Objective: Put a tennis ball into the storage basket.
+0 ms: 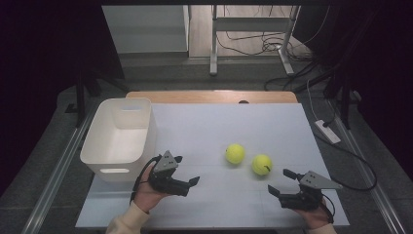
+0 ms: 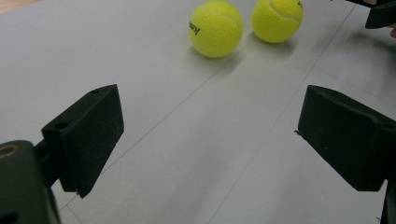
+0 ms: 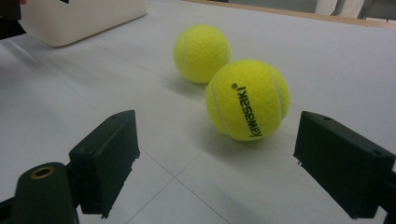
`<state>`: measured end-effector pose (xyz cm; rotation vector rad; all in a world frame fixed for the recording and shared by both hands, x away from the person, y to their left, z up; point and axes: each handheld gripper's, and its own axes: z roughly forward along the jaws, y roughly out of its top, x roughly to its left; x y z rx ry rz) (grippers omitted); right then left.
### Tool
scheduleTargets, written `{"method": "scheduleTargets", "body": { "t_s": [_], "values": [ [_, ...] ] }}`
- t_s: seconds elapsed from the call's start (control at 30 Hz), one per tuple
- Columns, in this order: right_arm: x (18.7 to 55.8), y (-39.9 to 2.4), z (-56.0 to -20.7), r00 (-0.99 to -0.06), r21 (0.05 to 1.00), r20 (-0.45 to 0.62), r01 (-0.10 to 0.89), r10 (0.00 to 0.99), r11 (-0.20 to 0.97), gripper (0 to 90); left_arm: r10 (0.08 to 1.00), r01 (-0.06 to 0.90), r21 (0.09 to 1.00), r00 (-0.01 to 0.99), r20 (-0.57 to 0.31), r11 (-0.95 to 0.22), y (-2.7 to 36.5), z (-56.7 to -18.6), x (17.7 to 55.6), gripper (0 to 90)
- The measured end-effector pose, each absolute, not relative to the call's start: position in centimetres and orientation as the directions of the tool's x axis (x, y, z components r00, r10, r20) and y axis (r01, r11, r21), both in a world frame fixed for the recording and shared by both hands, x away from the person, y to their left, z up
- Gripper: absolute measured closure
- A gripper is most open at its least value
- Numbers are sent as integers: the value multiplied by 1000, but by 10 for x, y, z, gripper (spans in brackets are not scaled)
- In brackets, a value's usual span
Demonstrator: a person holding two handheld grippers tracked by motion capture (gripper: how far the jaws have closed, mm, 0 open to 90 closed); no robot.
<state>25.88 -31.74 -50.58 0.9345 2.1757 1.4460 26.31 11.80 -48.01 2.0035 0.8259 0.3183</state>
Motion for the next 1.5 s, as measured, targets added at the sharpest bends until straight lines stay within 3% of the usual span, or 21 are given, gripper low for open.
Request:
{"method": "scheduleTargets", "body": {
  "t_s": [1.5],
  "values": [
    [260,-317,-506,-712,912,60,324,700,251,133,624,422,821,774,-106,-384,90,-470,293,83]
  ]
}}
